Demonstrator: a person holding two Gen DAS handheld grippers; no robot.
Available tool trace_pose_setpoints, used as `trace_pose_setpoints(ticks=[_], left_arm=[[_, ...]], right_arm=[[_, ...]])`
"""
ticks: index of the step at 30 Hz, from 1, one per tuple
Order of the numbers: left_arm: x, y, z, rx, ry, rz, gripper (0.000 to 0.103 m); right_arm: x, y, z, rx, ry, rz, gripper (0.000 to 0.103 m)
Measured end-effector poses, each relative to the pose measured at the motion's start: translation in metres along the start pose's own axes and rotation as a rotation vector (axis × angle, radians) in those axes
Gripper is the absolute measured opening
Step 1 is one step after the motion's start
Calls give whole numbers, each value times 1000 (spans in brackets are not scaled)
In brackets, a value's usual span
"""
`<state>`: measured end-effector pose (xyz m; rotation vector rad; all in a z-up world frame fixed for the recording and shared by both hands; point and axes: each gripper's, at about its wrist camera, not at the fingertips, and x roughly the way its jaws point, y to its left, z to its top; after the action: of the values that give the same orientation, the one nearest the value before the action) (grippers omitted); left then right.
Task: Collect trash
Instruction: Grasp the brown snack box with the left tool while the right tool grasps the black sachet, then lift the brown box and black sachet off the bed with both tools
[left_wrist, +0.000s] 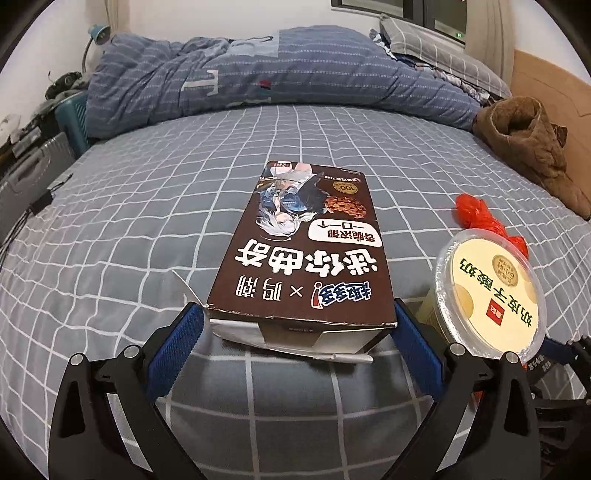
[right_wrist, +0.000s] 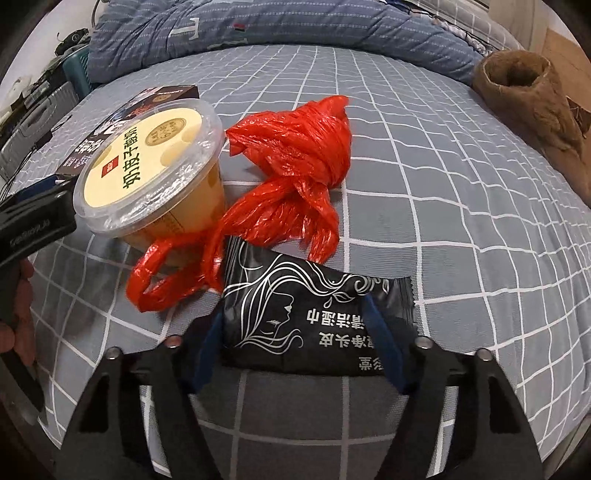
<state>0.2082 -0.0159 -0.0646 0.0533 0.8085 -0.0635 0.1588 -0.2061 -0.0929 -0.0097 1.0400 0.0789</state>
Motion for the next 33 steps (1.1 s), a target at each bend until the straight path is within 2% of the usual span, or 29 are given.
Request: trace_pose_setpoints(ticks=[5, 6, 10, 15, 19, 21, 23, 33], left_arm=[[1, -1, 1, -9, -12, -10, 90], [2, -1, 1, -14, -14, -13, 89], [-1, -1, -1, -24, -26, -5, 89], [-6, -1, -4, -42, -27, 4, 88], [-10, -3, -4, -32, -27, 1, 88], [-12, -3, -5, -33, -27, 4, 88], [-14, -1, -4, -45, -30, 5, 88], [-42, 1, -2, -72, -79, -9, 88]], right_arm=[[-6, 2, -3, -4, 4, 20, 47], [-8, 1, -2, -4, 6, 23, 37], [-18, 4, 0, -17, 8, 49, 23], [-19, 3, -2, -12, 15, 56, 16], [-23, -3, 0, -6, 18, 65, 14], [-24, -9, 1, -1, 17, 67, 8], [-27, -14, 2, 9, 10, 75, 7], [-56, -23, 7, 34, -65, 99, 5]])
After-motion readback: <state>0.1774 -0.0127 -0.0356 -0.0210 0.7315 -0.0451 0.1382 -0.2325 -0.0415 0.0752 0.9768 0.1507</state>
